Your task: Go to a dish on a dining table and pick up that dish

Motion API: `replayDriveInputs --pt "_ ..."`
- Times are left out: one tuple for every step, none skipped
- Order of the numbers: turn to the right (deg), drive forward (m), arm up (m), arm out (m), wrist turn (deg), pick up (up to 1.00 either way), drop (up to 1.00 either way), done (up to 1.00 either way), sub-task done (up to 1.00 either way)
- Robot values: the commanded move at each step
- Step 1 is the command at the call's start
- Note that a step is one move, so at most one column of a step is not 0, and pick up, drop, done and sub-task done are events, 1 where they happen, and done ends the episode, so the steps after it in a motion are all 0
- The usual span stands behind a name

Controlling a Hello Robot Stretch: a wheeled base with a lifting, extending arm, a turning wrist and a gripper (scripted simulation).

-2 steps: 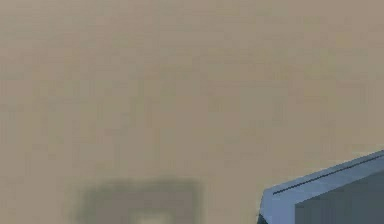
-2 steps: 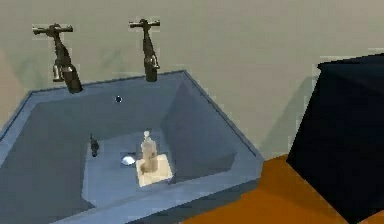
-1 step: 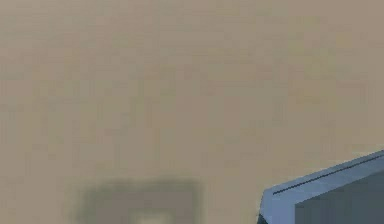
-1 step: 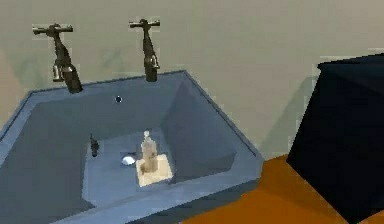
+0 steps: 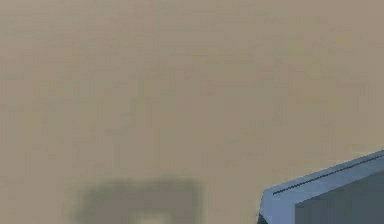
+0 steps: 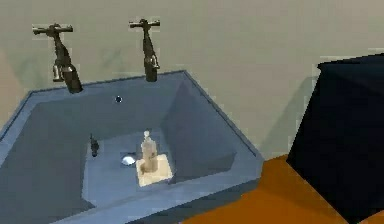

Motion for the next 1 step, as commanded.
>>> replayDriveInputs --pt "45.0 0.0 0.0 0.0 0.0 0.0 0.0 0.0 0.0"
